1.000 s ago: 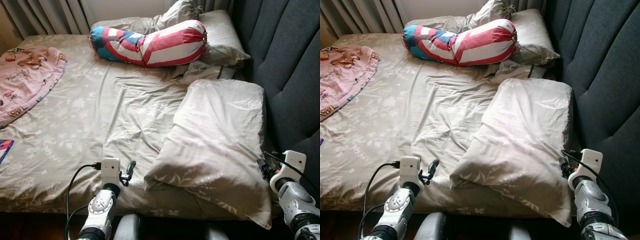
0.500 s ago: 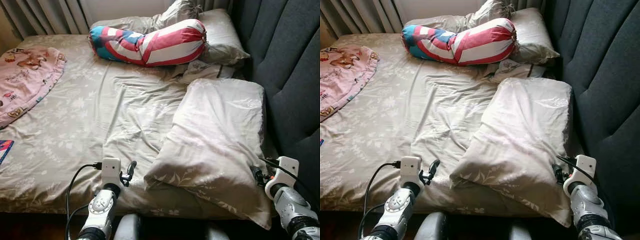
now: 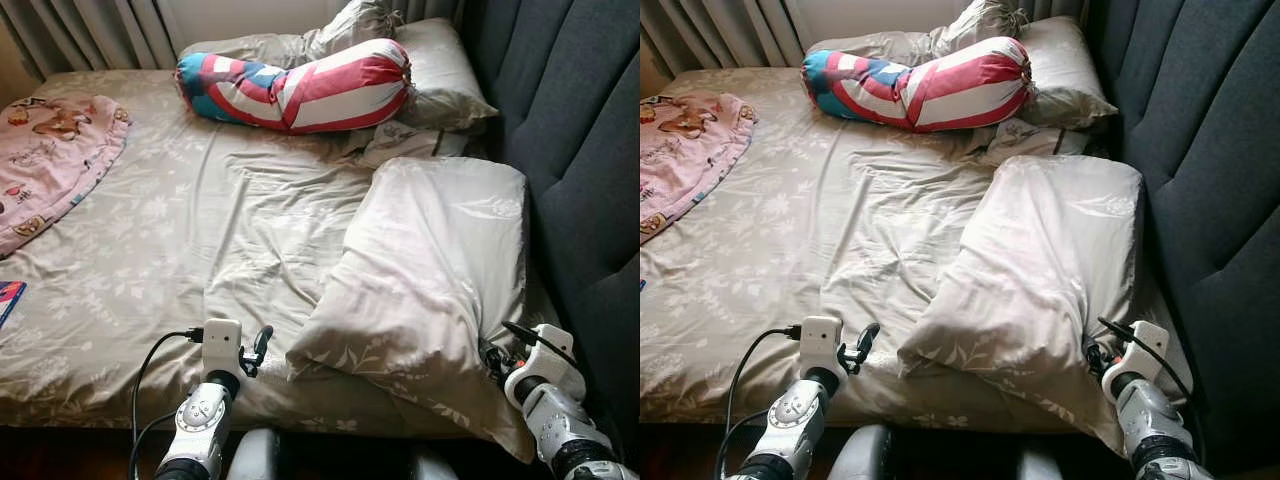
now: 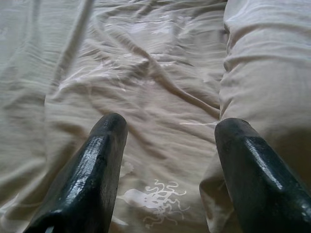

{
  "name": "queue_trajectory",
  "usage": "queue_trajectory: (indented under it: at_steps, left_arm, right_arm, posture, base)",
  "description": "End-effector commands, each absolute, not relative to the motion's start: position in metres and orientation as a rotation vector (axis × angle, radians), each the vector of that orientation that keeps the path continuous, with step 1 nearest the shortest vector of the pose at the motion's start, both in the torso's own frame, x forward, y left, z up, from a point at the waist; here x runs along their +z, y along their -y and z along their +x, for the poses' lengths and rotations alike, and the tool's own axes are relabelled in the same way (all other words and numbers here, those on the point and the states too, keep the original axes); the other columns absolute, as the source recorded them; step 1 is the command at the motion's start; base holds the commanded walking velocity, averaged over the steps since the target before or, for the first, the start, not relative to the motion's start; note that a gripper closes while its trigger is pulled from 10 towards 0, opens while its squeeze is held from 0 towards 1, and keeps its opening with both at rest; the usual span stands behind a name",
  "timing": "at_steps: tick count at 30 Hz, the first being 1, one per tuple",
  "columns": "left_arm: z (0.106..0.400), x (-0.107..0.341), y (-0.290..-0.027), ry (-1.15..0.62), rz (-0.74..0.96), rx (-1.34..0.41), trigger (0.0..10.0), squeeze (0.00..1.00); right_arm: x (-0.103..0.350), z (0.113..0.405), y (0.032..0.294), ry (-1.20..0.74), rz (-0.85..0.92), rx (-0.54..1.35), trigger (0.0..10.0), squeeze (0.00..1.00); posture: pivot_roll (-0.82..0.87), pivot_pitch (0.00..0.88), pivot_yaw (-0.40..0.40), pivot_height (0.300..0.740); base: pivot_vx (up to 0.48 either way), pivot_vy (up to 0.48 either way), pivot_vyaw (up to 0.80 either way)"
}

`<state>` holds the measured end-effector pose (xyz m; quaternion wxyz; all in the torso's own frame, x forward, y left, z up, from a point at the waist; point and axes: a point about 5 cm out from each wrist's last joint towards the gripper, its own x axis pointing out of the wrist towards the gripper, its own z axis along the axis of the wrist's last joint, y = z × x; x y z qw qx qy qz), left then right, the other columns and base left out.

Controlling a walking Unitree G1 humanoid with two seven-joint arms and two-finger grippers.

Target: Clean up the room

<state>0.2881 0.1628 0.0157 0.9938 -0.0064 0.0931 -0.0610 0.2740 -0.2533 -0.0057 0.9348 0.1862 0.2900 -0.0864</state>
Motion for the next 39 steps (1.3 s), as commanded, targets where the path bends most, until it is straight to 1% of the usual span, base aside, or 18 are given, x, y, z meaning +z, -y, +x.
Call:
queue_trajectory:
  at_steps: [1,4,8,9,11,12,21,30,39]
  left_arm:
    - [0.284,0.011,-0.166,-0.212,0.009,-0.129,10.0,0.0]
    - [0.283,0.011,-0.167,-0.213,0.011,-0.131,10.0,0.0]
    - [0.283,0.011,-0.167,-0.213,0.012,-0.132,10.0,0.0]
    - [0.283,0.011,-0.167,-0.213,0.013,-0.131,10.0,0.0]
    - [0.283,0.011,-0.167,-0.213,0.013,-0.131,10.0,0.0]
    - [0.283,0.011,-0.167,-0.214,0.014,-0.131,10.0,0.0]
    - [0.283,0.01,-0.167,-0.217,0.018,-0.134,10.0,0.0]
    - [0.283,0.01,-0.167,-0.223,0.022,-0.137,10.0,0.0]
    - [0.283,0.009,-0.166,-0.226,0.022,-0.137,10.0,0.0]
  right_arm:
    - [-0.033,0.251,0.236,-0.749,0.372,-0.16,10.0,0.0]
    - [-0.039,0.245,0.234,-0.79,0.332,-0.216,10.0,0.0]
    - [-0.045,0.24,0.226,-0.817,0.358,-0.218,10.0,0.0]
    - [-0.047,0.239,0.22,-0.818,0.385,-0.207,3.5,0.0]
    - [-0.047,0.239,0.218,-0.816,0.395,-0.206,3.5,0.0]
    - [-0.047,0.24,0.215,-0.81,0.423,-0.203,0.0,0.0]
    - [-0.052,0.237,0.201,-0.822,0.523,-0.22,0.0,0.0]
    - [-0.057,0.231,0.201,-0.85,0.489,-0.229,0.0,0.0]
    - [-0.054,0.233,0.205,-0.838,0.47,-0.241,0.0,0.0]
  posture:
    - [-0.02,0.111,0.056,0.632]
    - [-0.02,0.11,0.056,0.632]
    - [-0.01,0.11,0.058,0.632]
    - [-0.01,0.11,0.059,0.632]
    - [-0.01,0.11,0.059,0.632]
    - [-0.01,0.11,0.06,0.632]
    - [-0.01,0.118,0.063,0.632]
    - [-0.01,0.118,0.062,0.632]
    - [-0.01,0.117,0.058,0.632]
  base:
    - [0.0,0.0,0.0]
    - [0.0,0.0,0.0]
    - [0.0,0.0,0.0]
    - [0.0,0.0,0.0]
    - [0.0,0.0,0.0]
    - [0.0,0.0,0.0]
    - [0.0,0.0,0.0]
    - [0.0,0.0,0.0]
    - [0.0,0.0,0.0]
